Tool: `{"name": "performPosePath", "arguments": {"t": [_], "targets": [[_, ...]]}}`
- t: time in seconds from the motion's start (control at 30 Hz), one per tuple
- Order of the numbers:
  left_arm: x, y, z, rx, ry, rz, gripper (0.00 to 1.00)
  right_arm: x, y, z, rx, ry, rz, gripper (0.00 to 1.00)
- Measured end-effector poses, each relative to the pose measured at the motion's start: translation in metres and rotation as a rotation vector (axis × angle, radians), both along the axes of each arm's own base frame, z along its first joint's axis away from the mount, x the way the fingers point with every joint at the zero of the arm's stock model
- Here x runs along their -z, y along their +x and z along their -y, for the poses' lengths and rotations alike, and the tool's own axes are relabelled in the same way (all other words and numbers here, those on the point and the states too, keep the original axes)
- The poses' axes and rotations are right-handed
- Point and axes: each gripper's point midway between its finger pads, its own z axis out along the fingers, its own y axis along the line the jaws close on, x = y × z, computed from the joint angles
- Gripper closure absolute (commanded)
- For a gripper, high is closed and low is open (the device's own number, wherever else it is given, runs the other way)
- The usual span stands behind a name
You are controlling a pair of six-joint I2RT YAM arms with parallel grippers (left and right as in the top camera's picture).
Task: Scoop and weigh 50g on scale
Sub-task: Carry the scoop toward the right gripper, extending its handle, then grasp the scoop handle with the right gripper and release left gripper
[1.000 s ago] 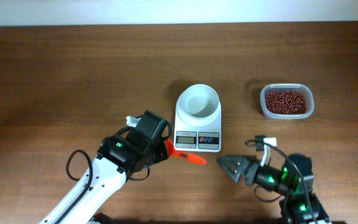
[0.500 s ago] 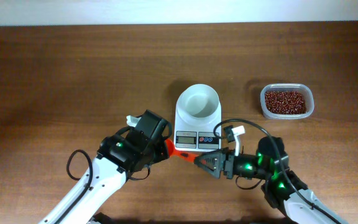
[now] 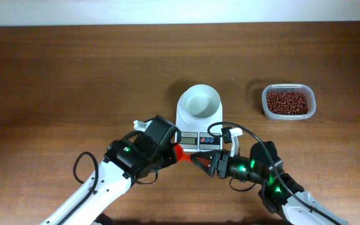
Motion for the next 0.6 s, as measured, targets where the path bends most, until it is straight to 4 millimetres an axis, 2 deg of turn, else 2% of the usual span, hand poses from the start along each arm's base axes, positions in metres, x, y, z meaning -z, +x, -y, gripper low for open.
{"name": "performPosePath", "arguments": {"t": [0.07, 0.3, 0.6], "targets": [[-0.0002, -0.0002, 0.0014, 0.005, -0.001, 0.002, 1.0, -0.0001, -0.0003, -0.0001, 0.0, 0.003, -0.008, 0.48], [-0.0006, 0.0007, 0.002, -0.002, -0.006, 0.004, 1.0, -0.0013, -0.0027, -0.0013, -0.008, 0.018, -0.035, 0.58], [-0.0006, 0.0006, 0.0021, -0.006, -0.008, 0.003, 1.0, -0.0092, -0.004, -0.0037, -0.018, 0.054, -0.045, 0.66]]}}
